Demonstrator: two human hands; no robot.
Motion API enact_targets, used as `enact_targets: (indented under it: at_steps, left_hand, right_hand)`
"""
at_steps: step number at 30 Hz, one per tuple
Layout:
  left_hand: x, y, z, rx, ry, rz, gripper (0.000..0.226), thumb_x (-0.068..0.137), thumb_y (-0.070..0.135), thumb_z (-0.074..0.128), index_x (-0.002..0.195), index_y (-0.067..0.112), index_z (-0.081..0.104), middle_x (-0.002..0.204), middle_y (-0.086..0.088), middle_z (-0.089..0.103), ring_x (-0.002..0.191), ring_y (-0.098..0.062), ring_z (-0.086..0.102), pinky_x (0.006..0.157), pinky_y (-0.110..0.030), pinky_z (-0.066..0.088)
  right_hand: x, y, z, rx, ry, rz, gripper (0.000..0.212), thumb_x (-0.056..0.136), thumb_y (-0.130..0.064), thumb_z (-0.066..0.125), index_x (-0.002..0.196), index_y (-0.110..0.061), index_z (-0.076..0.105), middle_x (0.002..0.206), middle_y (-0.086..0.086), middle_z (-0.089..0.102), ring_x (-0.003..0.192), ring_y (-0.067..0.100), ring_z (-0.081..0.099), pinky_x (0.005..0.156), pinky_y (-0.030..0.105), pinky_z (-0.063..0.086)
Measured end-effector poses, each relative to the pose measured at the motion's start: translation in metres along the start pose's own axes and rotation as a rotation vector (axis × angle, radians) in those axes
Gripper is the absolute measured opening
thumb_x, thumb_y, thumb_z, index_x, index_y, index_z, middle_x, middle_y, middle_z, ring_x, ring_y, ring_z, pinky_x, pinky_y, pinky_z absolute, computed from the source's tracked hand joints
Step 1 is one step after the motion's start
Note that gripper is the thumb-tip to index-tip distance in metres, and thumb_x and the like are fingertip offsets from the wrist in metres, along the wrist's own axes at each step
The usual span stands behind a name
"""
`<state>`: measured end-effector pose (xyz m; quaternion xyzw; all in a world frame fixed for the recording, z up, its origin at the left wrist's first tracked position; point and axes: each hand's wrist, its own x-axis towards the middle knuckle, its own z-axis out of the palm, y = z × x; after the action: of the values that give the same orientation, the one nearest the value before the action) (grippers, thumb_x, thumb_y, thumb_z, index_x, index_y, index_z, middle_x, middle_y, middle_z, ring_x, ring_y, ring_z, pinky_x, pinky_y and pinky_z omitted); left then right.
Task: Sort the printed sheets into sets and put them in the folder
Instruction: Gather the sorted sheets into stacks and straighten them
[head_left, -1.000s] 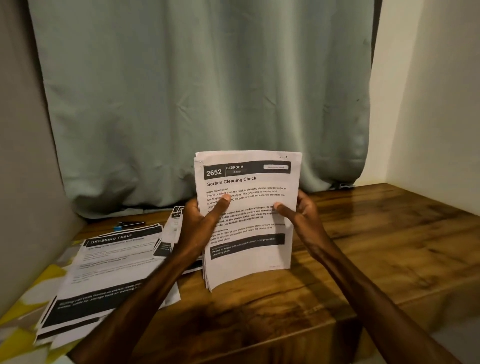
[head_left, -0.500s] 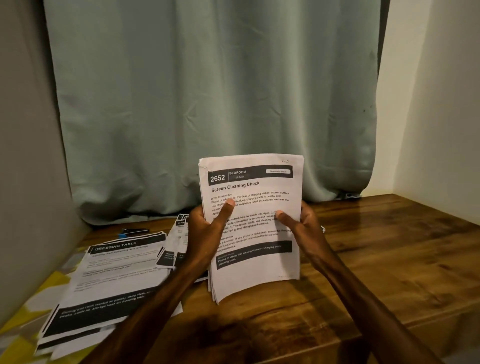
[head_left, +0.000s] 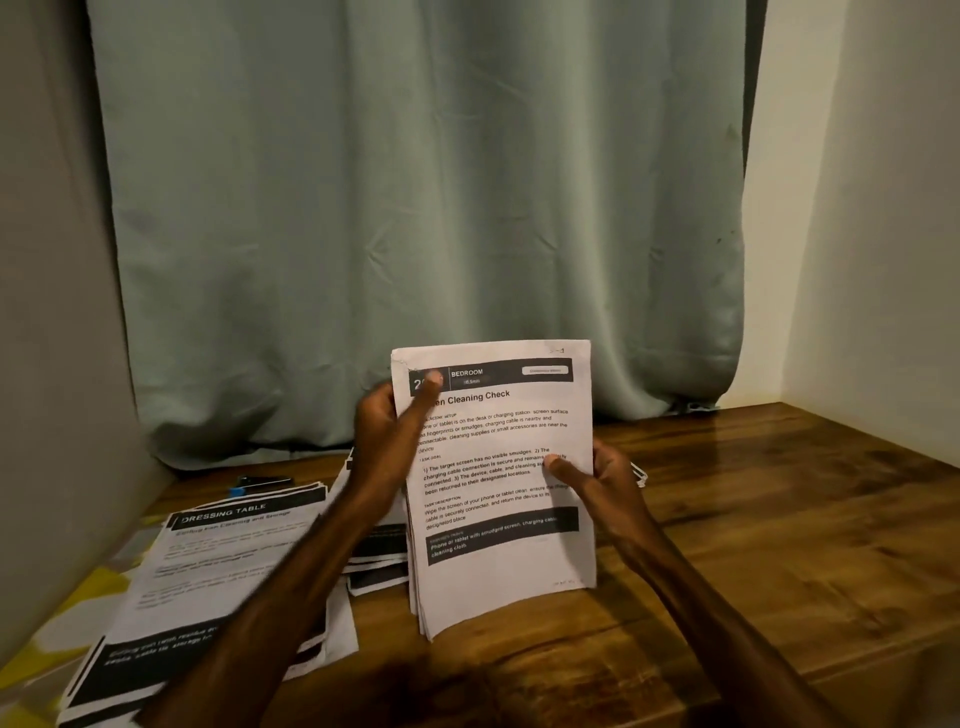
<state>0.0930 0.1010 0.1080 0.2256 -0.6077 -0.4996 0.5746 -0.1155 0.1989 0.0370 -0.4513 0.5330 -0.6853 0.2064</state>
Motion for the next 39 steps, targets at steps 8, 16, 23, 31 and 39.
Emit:
enact_targets:
  at_steps: [8, 16, 23, 31, 39]
  left_hand:
    - [0.023, 0.019, 0.014, 0.063, 0.07, 0.18, 0.028, 0.1, 0.032, 0.063, 0.102, 0.005, 0.07, 0.081, -0.007, 0.077, 0.07, -0.021, 0.075, 0.06, -0.028, 0.06]
    - [0.015, 0.023, 0.016, 0.084, 0.115, 0.24, 0.021, 0.099, 0.032, 0.063, 0.092, 0.014, 0.069, 0.076, 0.002, 0.076, 0.07, -0.018, 0.075, 0.058, -0.023, 0.058]
    - [0.008, 0.025, 0.015, 0.122, 0.115, 0.34, 0.022, 0.098, 0.028, 0.065, 0.095, 0.008, 0.071, 0.079, 0.002, 0.076, 0.073, -0.015, 0.076, 0.058, -0.021, 0.058]
    - [0.013, 0.017, -0.01, 0.361, 0.047, 0.516, 0.015, 0.099, 0.025, 0.064, 0.101, 0.014, 0.074, 0.086, 0.01, 0.076, 0.077, -0.005, 0.075, 0.064, -0.019, 0.059]
    - [0.019, 0.014, -0.014, 0.453, 0.104, 0.57, 0.02, 0.1, 0.026, 0.063, 0.092, 0.012, 0.075, 0.078, 0.012, 0.073, 0.076, -0.001, 0.073, 0.063, -0.017, 0.058]
  right_hand:
    - [0.021, -0.044, 0.008, 0.052, 0.043, -0.1, 0.021, 0.095, -0.024, 0.068, 0.116, -0.022, 0.064, 0.104, -0.008, 0.076, 0.086, 0.007, 0.075, 0.064, 0.021, 0.059]
    - [0.041, -0.08, 0.025, 0.09, 0.241, -0.194, 0.039, 0.095, -0.05, 0.064, 0.09, -0.012, 0.069, 0.082, 0.009, 0.076, 0.076, 0.029, 0.075, 0.068, 0.036, 0.061]
    - [0.046, -0.078, 0.026, -0.037, 0.323, -0.258, 0.048, 0.102, -0.047, 0.055, 0.077, -0.009, 0.069, 0.076, 0.006, 0.076, 0.072, 0.022, 0.074, 0.071, 0.038, 0.058]
    - [0.045, -0.076, 0.016, -0.159, 0.214, -0.422, 0.053, 0.106, -0.04, 0.048, 0.081, 0.002, 0.067, 0.075, 0.008, 0.075, 0.072, 0.021, 0.073, 0.067, 0.037, 0.057]
    - [0.036, -0.07, 0.003, -0.105, 0.028, -0.304, 0.014, 0.101, -0.027, 0.059, 0.097, -0.021, 0.071, 0.088, -0.011, 0.077, 0.081, 0.007, 0.074, 0.066, 0.018, 0.056]
